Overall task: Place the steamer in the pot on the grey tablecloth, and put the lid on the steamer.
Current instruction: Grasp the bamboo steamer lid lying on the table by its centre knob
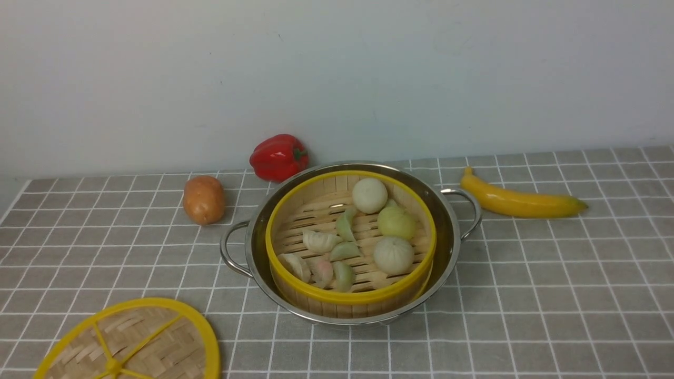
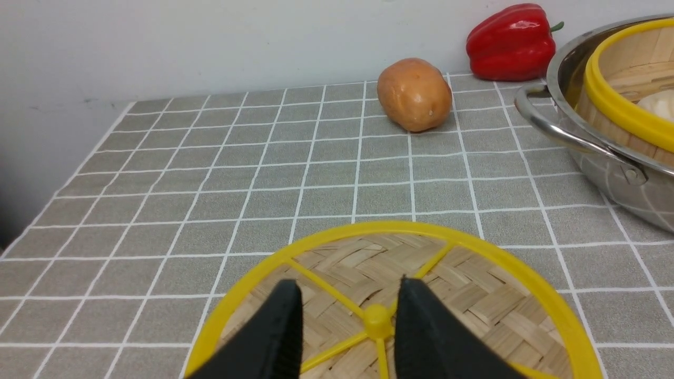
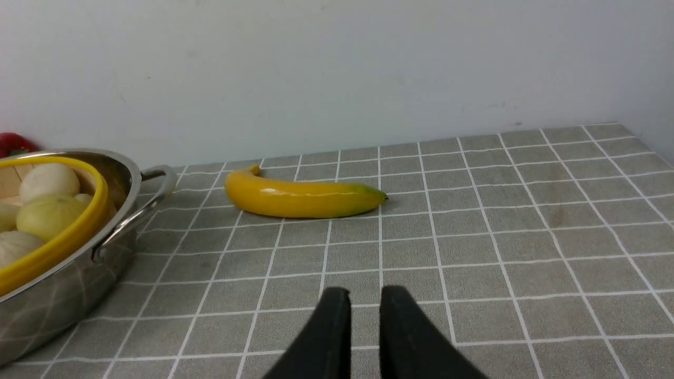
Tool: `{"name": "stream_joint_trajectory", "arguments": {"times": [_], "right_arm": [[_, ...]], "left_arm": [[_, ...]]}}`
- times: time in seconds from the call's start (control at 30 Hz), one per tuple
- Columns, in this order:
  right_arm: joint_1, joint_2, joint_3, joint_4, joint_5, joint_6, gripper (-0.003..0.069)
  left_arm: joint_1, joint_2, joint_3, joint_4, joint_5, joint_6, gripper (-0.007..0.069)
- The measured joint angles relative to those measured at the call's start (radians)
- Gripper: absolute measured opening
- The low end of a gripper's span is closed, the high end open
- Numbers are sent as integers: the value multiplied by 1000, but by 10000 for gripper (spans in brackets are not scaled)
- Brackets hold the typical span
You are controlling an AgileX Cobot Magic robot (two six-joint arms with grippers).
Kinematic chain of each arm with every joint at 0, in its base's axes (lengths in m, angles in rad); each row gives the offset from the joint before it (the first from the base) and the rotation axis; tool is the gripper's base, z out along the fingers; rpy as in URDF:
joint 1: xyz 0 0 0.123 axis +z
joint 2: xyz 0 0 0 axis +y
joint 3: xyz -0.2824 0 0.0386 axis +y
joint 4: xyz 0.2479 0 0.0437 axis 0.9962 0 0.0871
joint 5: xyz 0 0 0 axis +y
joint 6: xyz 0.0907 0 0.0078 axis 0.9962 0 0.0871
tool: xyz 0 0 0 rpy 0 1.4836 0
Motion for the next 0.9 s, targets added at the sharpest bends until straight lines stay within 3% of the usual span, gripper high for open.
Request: {"name": "stream_joint_trajectory", "arguments": {"times": [0.67, 0.9], "right_arm": [[0, 0, 0, 0, 0, 0, 165], [0, 0, 0, 0, 1, 0, 181]], "left_arm": [[0, 0, 0, 0, -21, -13, 243], [0, 0, 1, -274, -276, -168, 243]]}}
